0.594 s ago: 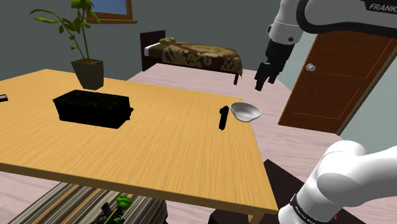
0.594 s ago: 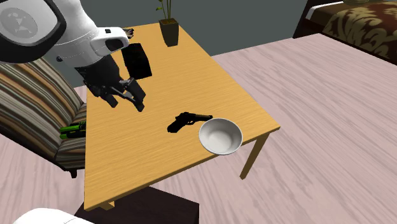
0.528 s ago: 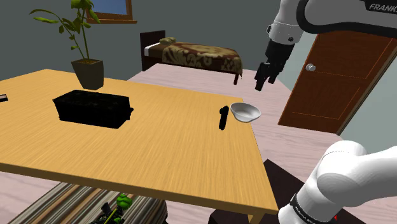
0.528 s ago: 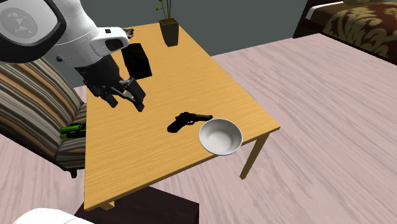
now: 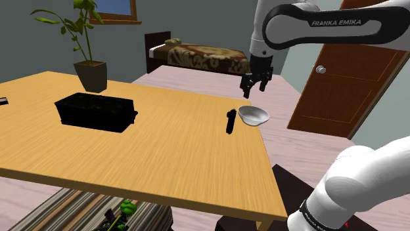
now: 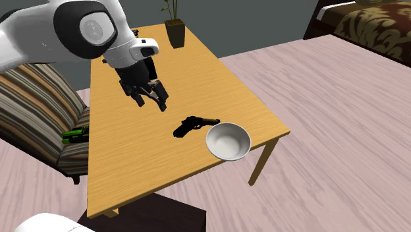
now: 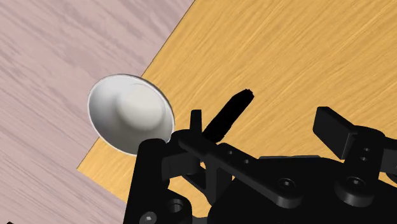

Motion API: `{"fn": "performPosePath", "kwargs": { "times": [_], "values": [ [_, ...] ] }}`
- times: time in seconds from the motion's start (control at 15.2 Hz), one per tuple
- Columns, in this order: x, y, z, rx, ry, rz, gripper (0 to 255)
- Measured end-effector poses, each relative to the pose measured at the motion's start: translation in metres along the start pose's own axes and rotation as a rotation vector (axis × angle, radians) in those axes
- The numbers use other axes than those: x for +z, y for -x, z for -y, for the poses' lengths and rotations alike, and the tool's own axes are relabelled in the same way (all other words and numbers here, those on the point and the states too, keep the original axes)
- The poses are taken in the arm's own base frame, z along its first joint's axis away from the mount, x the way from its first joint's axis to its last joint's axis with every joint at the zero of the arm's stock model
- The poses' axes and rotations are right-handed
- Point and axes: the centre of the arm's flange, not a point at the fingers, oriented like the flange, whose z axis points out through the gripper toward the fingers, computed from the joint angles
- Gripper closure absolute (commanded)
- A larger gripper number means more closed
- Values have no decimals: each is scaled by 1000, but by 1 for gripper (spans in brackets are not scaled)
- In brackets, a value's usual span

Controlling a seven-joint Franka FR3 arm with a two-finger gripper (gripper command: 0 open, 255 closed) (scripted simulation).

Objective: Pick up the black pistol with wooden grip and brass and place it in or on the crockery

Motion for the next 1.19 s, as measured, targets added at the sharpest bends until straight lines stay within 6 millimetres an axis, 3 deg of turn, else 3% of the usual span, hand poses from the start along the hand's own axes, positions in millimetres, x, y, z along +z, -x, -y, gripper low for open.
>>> {"fn": "performPosePath", "kwargs": {
  "times": [0.79,1.19],
  "values": [
    [111,-140,-2,210,94,145,0],
    [175,-202,-19,315,141,217,0]
  ]
}}
